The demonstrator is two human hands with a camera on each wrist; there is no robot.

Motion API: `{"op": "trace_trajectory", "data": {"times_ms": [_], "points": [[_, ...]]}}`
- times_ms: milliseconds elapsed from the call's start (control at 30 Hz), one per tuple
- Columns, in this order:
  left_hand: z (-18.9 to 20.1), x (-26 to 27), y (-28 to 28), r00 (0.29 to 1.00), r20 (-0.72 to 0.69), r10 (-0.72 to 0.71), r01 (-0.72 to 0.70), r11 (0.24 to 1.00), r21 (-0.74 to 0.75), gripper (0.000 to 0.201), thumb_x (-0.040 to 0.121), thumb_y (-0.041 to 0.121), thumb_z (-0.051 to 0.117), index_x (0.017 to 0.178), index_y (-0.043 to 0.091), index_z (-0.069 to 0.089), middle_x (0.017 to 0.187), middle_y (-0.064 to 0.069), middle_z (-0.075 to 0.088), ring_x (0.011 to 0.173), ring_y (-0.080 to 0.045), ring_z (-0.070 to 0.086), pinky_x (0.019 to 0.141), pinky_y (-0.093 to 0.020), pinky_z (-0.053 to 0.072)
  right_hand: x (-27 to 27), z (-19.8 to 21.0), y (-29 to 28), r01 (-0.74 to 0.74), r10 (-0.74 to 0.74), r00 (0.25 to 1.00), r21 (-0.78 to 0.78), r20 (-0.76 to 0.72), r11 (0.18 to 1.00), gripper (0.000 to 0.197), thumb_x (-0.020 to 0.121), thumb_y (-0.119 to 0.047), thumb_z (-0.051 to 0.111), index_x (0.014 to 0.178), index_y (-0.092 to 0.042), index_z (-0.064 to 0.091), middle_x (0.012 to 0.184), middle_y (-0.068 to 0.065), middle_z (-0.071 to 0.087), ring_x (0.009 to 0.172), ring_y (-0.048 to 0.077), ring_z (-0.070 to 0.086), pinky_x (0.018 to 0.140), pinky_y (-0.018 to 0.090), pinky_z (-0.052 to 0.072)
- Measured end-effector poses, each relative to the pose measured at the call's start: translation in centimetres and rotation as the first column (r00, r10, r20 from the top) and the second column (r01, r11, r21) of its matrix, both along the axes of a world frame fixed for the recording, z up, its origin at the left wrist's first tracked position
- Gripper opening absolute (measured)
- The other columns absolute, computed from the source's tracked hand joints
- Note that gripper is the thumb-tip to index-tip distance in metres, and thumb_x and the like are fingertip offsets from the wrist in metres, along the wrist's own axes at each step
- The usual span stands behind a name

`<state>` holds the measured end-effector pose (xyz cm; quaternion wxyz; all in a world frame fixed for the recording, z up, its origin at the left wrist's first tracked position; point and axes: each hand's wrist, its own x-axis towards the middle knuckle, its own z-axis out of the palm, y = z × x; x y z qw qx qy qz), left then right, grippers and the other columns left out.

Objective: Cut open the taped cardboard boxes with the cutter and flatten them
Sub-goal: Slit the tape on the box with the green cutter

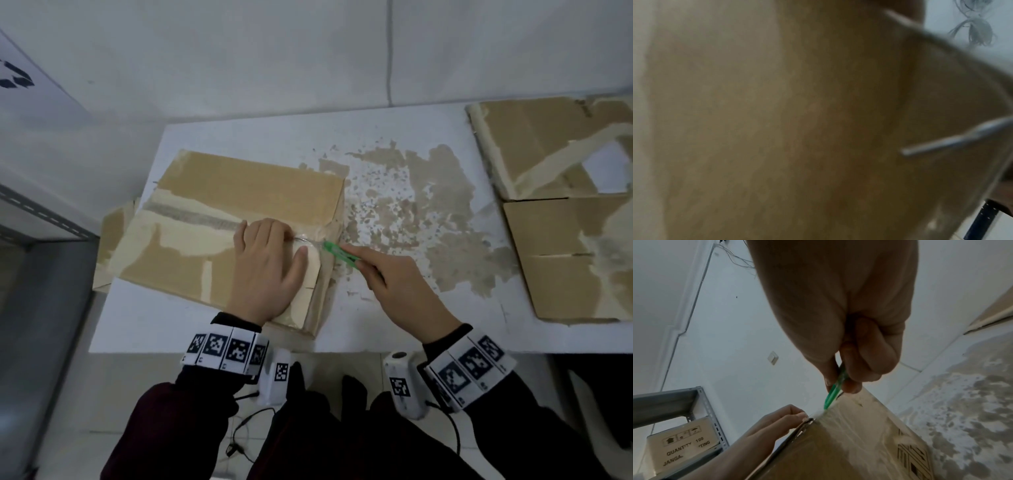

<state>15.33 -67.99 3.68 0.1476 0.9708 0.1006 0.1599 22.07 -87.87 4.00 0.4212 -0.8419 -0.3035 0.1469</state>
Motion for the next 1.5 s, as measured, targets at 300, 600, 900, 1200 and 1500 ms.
{"op": "trace_trajectory", "data": {"times_ms": [300, 600, 900, 1200, 1500], "points": [[-0.2, 0.5, 0.2, 0.995, 0.102, 0.016, -0.017, 1.000, 0.008, 0.021, 0.092, 0.028, 0.049, 0.095, 0.011, 0.062, 0.100, -0.004, 0.055, 0.100, -0.025, 0.051, 0.101, -0.042, 0.024, 1.4, 0.6, 0.4, -0.033, 0.032, 0.969, 0.000, -0.247, 0.999, 0.033, 0.100, -0.017, 0.042, 0.125, -0.028, 0.059, 0.058, -0.001, 0.044, 0.046, 0.008, 0.032, 0.047, 0.016, 0.029], [1.1, 1.2, 0.5, 0.964, 0.262, 0.048, -0.058, 0.998, 0.030, 0.027, 0.091, 0.028, 0.042, 0.088, 0.005, 0.056, 0.095, -0.011, 0.052, 0.095, -0.027, 0.045, 0.092, -0.038, 0.024, 0.4, 1.2, 0.3, -0.229, 0.211, 0.946, -0.050, -0.244, 0.972, 0.030, 0.099, -0.019, 0.043, 0.119, -0.031, 0.062, 0.055, 0.000, 0.044, 0.044, 0.009, 0.031, 0.046, 0.019, 0.025], [0.4, 1.4, -0.1, 0.998, 0.008, 0.068, -0.069, 0.986, 0.149, 0.022, 0.092, 0.031, 0.046, 0.085, 0.016, 0.060, 0.089, 0.001, 0.056, 0.092, -0.022, 0.054, 0.101, -0.043, 0.019, 2.5, 1.3, -1.2, 0.005, 0.036, 0.983, -0.226, 0.179, 0.974, 0.028, 0.098, -0.026, 0.044, 0.120, -0.034, 0.059, 0.077, -0.002, 0.054, 0.070, 0.013, 0.046, 0.057, 0.031, 0.042], [0.0, 0.8, -2.0, 0.960, -0.103, 0.260, -0.280, 0.894, -0.349, 0.034, 0.090, 0.033, 0.045, 0.116, 0.022, 0.064, 0.118, 0.009, 0.044, 0.123, -0.010, 0.040, 0.113, -0.047, 0.006, 2.6, 0.7, -0.2, 0.017, 0.042, 0.964, -0.220, 0.261, 0.975, 0.030, 0.095, -0.025, 0.052, 0.123, -0.032, 0.061, 0.078, -0.001, 0.050, 0.075, 0.013, 0.040, 0.054, 0.023, 0.033], [-1.3, 0.6, -2.1, 0.967, -0.002, 0.255, -0.246, 0.930, -0.272, 0.039, 0.083, 0.032, 0.050, 0.118, 0.021, 0.061, 0.117, 0.000, 0.049, 0.120, -0.019, 0.043, 0.111, -0.051, 0.014, 2.1, 0.8, 0.2, 0.067, 0.024, 0.921, -0.219, 0.389, 0.973, 0.028, 0.089, -0.017, 0.062, 0.115, -0.025, 0.067, 0.071, 0.001, 0.052, 0.060, 0.016, 0.043, 0.043, 0.024, 0.030]]}}
